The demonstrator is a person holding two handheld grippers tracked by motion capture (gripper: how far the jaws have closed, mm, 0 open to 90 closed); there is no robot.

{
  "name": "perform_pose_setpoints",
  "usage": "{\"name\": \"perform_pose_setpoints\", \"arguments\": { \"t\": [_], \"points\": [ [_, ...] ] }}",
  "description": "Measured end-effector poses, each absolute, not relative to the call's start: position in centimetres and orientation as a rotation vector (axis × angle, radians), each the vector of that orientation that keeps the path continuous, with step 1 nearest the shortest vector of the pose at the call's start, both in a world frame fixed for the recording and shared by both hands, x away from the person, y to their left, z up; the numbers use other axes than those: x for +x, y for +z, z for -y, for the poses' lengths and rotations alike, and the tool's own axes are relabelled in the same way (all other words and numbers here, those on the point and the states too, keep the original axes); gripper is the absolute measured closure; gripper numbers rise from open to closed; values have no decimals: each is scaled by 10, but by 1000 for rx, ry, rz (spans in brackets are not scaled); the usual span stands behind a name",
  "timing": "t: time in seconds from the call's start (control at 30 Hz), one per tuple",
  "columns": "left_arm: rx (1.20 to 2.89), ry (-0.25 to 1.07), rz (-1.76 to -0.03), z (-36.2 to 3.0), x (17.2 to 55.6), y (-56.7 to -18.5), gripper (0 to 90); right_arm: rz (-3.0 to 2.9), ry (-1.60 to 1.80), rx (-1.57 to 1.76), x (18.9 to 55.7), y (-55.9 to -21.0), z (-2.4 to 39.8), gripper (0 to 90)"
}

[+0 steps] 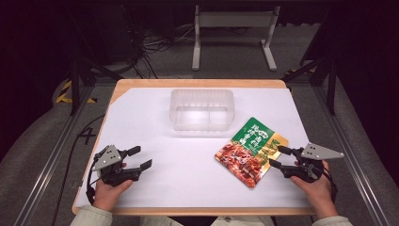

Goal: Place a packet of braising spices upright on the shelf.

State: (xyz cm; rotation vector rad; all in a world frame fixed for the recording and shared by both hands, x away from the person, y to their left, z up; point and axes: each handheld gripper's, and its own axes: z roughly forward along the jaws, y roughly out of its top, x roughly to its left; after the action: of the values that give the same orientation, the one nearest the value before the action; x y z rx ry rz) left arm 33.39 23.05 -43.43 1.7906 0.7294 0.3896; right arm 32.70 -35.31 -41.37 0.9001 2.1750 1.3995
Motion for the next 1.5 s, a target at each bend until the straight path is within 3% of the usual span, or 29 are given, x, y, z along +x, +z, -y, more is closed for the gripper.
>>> {"name": "perform_pose_setpoints", "arguments": {
  "t": [0.67,1.1,1.5],
  "points": [
    [1776,401,-738,-231,333,-433,290,-2196,1428,884,332,-394,347,313],
    [1793,390,-748,-229,337,-435,287,-2203,1431,886,362,-366,345,291],
    [1790,380,-750,-229,338,-435,284,-2167,1431,943,389,-363,350,267]
  ]
}}
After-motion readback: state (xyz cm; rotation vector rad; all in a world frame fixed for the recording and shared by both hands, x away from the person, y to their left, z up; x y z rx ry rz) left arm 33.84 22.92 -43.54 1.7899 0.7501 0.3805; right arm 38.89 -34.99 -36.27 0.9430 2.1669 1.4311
